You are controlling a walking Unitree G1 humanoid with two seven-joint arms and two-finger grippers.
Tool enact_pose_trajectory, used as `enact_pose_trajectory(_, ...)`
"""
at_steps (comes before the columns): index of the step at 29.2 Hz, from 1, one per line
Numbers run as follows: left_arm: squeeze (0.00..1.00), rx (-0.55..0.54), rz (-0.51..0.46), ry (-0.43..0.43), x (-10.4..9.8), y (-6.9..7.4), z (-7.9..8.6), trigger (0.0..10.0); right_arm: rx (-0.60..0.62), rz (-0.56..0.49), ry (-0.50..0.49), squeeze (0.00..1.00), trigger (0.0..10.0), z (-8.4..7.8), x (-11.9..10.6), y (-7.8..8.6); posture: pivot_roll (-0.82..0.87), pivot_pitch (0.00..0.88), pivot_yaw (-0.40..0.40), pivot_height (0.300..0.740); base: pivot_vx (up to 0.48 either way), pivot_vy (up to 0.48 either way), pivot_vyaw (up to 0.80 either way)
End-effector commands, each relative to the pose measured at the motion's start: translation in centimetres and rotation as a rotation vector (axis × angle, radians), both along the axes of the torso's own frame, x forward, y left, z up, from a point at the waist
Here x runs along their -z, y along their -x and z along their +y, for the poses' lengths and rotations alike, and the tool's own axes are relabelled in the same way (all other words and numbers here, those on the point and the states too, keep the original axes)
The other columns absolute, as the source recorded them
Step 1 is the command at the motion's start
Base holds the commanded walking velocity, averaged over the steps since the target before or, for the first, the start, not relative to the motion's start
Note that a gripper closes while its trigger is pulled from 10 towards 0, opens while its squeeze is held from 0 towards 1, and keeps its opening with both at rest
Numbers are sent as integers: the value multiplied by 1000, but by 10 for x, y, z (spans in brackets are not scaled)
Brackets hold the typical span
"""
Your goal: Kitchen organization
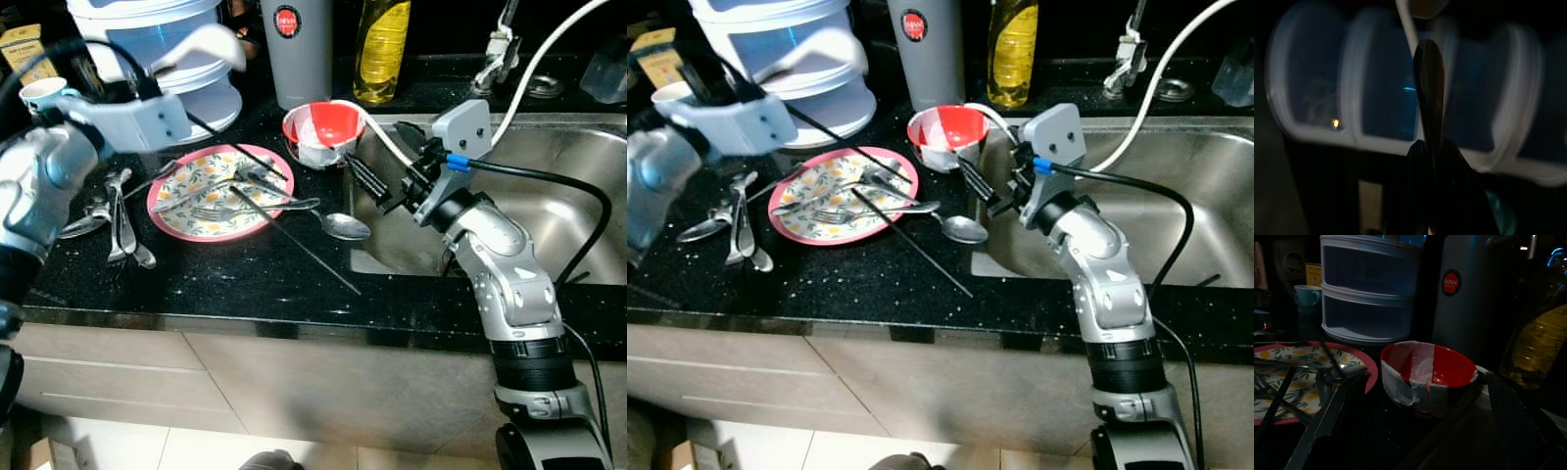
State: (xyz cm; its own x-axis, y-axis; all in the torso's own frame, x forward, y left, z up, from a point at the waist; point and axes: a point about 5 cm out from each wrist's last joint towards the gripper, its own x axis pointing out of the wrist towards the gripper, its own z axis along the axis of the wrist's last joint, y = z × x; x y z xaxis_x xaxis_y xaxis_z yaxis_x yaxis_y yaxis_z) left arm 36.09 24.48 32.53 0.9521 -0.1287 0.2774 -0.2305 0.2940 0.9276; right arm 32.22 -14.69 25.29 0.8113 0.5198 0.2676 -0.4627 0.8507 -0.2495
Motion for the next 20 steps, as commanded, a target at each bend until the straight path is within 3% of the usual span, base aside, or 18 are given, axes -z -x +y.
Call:
enact_pose_trajectory(1, 0, 117, -42, 162, -19, 3, -14, 10000, -7, -4, -3, 0, 10000, 3, 1, 0, 176, 0, 103, 740, 0, 0, 0)
enact_pose_trajectory(2, 0, 117, -42, 162, -19, 3, -14, 10000, -7, -4, -3, 0, 10000, 3, 1, 0, 176, 0, 103, 740, 0, 0, 0)
enact_pose_trajectory(4, 0, 268, 20, 302, -20, 3, -34, 10000, 3, -10, 2, 0, 10000, 1, 0, -1, 167, 0, 109, 740, 0, 0, 0)
enact_pose_trajectory(6, 0, 268, 20, 302, -20, 3, -34, 10000, 3, -10, 2, 0, 10000, 1, 0, -1, 167, 0, 109, 740, 0, 0, 0)
enact_pose_trajectory(7, 0, 323, 50, 351, -20, 1, -43, 10000, 16, -15, 8, 0, 10000, -2, -2, -1, 165, 0, 111, 740, 0, 0, 0)
enact_pose_trajectory(9, 0, 394, 118, 420, -14, -11, -68, 10000, 134, -27, 72, 0, 10000, -28, -3, -4, 121, 0, 143, 740, 0, 0, 0)
enact_pose_trajectory(10, 0, 394, 118, 420, -14, -11, -68, 10000, 134, -27, 72, 0, 10000, -28, -3, -4, 121, 0, 143, 740, 0, 0, 0)
enact_pose_trajectory(11, 0, 425, 162, 442, -8, -17, -82, 10000, 191, -30, 92, 0, 10000, -43, -4, -3, 116, 0, 147, 740, 0, 0, 0)
enact_pose_trajectory(14, 0, 446, 200, 450, -3, -22, -93, 10000, 230, -36, 112, 0, 10000, -53, -5, 0, 97, 0, 158, 740, 0, 0, 0)
enact_pose_trajectory(16, 0, 478, 273, 437, 7, -32, -118, 10000, 289, -43, 140, 0, 10000, -71, -9, 8, 62, 0, 175, 740, 0, 0, 0)
enact_pose_trajectory(17, 0, 478, 273, 437, 7, -32, -118, 10000, 289, -43, 140, 0, 10000, -71, -9, 8, 62, 0, 175, 740, 0, 0, 0)
enact_pose_trajectory(19, 0, 540, 366, 453, 12, -40, -150, 10000, 342, -47, 166, 0, 10000, -87, -11, 16, 36, 0, 188, 740, 0, 0, 0)
enact_pose_trajectory(20, 0, 540, 366, 453, 12, -40, -150, 10000, 342, -47, 166, 0, 10000, -87, -11, 16, 36, 0, 188, 740, 0, 0, 0)
